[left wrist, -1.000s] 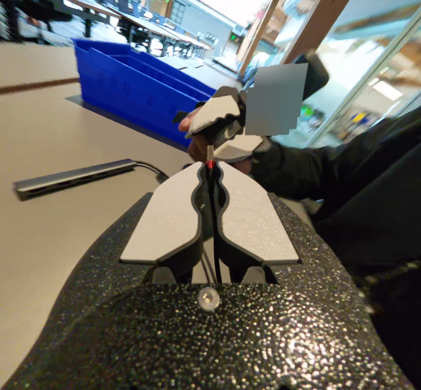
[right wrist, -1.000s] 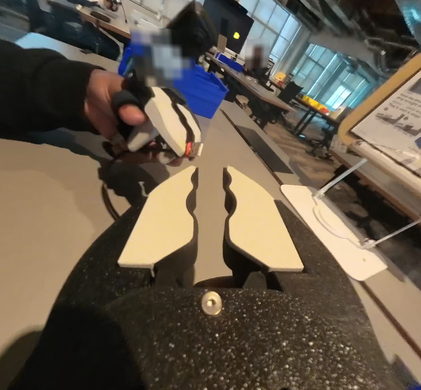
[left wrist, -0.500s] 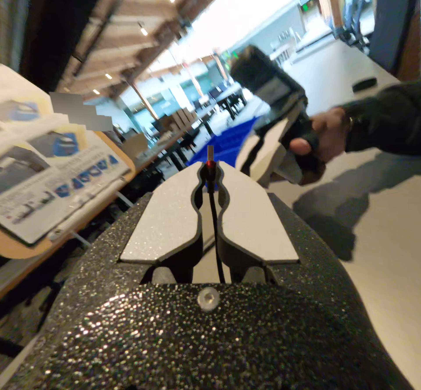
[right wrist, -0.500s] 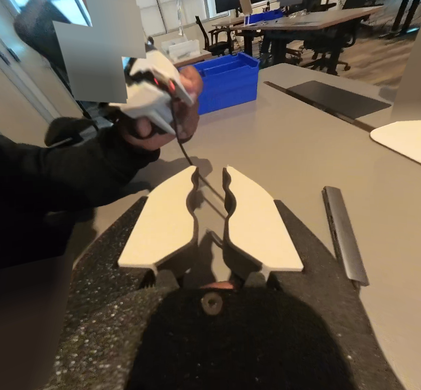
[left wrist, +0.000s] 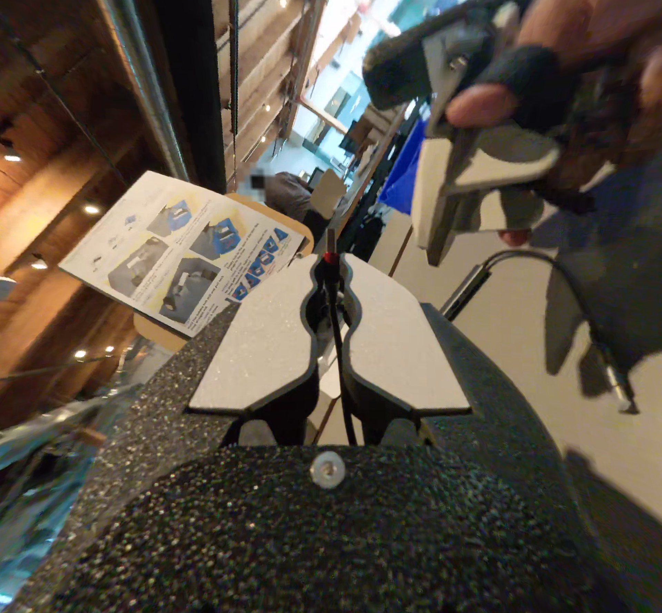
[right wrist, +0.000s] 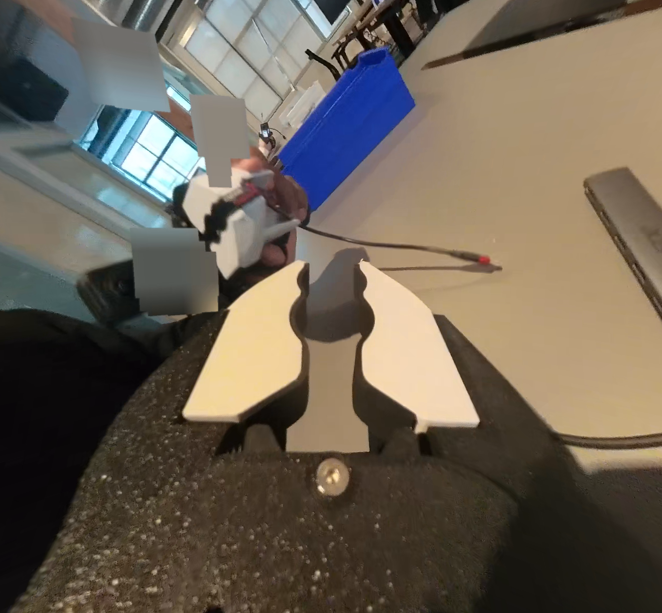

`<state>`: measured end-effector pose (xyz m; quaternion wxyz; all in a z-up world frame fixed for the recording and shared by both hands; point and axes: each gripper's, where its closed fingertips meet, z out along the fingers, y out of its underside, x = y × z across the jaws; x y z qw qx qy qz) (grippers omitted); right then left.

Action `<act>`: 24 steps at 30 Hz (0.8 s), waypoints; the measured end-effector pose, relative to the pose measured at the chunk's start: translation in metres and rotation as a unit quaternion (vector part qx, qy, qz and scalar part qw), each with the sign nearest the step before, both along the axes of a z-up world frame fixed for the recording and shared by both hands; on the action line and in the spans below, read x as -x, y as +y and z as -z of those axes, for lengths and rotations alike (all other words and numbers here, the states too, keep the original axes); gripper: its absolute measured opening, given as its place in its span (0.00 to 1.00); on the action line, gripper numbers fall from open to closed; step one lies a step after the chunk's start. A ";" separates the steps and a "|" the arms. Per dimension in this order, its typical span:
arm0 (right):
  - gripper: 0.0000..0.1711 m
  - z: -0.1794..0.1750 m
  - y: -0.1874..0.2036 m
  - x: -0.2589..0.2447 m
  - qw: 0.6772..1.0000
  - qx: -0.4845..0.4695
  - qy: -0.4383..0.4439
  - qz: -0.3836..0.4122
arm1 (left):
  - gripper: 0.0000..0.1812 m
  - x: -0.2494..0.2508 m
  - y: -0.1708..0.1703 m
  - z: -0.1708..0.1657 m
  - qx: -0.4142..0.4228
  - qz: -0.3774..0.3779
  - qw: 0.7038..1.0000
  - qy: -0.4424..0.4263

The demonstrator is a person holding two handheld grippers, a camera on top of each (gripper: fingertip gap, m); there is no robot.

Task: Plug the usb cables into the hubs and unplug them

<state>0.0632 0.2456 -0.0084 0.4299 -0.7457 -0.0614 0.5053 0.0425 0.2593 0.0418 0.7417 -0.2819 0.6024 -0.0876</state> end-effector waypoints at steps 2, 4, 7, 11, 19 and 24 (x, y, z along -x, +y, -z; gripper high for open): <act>0.14 0.003 0.000 -0.002 1.000 0.022 0.017 -0.001 | 0.04 -0.008 0.001 0.017 -0.037 -0.019 0.999 0.034; 0.14 0.005 0.000 -0.002 0.998 0.040 0.038 -0.006 | 0.04 -0.013 0.004 0.031 -0.065 -0.033 0.995 0.063; 0.13 0.010 -0.001 -0.001 0.996 0.064 0.060 -0.013 | 0.04 -0.017 0.006 0.044 -0.096 -0.046 0.990 0.091; 0.13 0.011 -0.001 0.003 0.991 0.083 0.100 -0.026 | 0.04 -0.018 0.005 0.047 -0.128 -0.053 0.985 0.106; 0.11 0.006 0.002 0.003 0.982 0.092 0.165 -0.029 | 0.04 -0.019 0.004 0.047 -0.152 -0.057 0.980 0.111; 0.14 0.004 0.003 0.004 0.979 0.095 0.178 -0.030 | 0.04 -0.020 0.000 0.049 -0.163 -0.052 0.978 0.116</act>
